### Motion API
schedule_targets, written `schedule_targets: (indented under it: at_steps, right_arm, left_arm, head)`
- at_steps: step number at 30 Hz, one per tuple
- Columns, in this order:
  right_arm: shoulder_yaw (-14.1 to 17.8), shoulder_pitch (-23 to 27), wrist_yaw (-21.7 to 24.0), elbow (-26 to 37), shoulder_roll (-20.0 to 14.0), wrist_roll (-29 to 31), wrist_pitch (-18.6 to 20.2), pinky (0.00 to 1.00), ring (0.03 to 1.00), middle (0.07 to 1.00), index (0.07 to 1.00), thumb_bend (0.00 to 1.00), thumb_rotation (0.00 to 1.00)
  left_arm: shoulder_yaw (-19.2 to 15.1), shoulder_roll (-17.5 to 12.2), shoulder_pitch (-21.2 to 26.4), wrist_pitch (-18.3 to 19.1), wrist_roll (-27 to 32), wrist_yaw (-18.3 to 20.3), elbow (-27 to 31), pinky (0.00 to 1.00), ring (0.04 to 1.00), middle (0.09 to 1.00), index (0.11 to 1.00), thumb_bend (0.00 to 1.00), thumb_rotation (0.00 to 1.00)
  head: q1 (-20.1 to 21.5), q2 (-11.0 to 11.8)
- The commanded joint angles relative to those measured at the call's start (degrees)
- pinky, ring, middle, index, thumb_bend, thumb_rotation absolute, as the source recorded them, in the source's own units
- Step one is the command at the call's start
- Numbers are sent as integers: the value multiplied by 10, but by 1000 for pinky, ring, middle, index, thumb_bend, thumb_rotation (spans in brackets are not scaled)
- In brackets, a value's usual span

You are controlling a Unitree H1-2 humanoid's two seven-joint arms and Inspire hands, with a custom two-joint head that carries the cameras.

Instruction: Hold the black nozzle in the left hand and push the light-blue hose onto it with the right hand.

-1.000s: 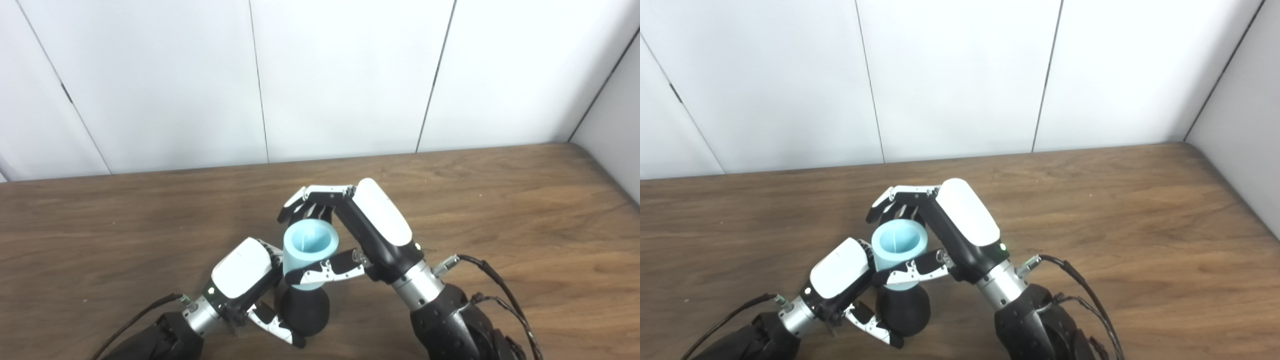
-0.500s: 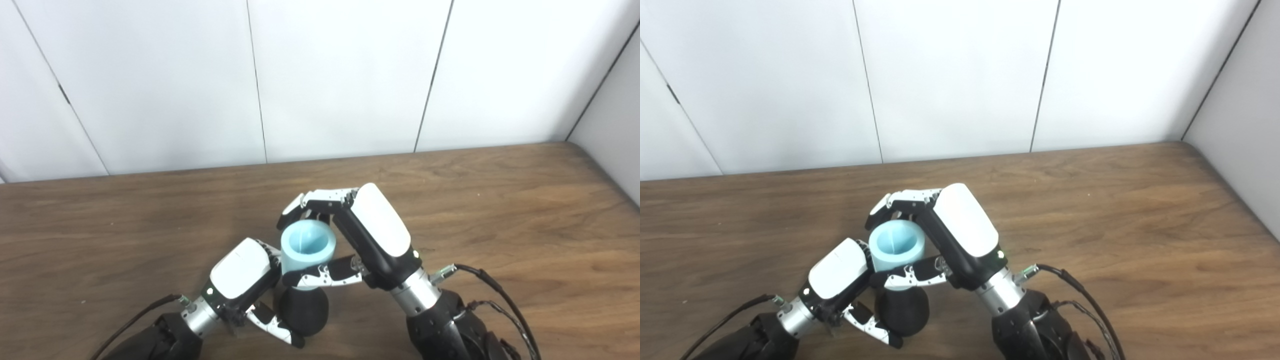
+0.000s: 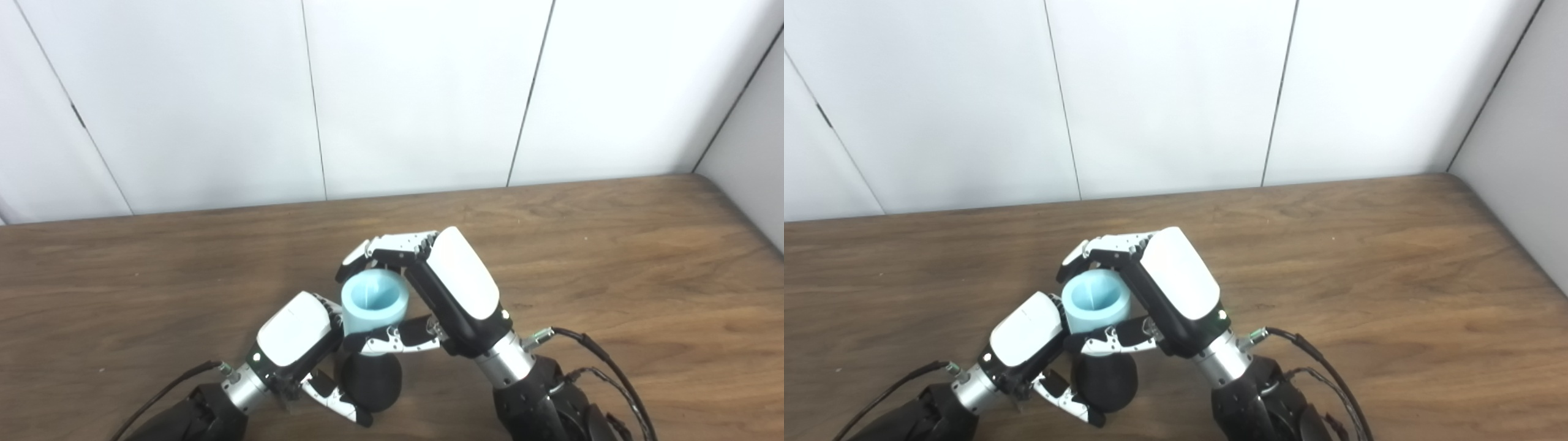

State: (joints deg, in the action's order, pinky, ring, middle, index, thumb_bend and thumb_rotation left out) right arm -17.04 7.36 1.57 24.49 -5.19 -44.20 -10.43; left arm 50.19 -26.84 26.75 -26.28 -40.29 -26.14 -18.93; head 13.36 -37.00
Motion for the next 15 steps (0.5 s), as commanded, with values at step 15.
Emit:
schedule_targets:
  at_steps: [15]
  right_arm:
    - [-19, -8, 11, -23, -14, -28, -3, 261, 376, 505, 535, 510, 0]
  left_arm:
    - [36, 35, -80, -6, 4, 1, -24, 149, 206, 472, 479, 524, 0]
  head:
    - [-2, -3]
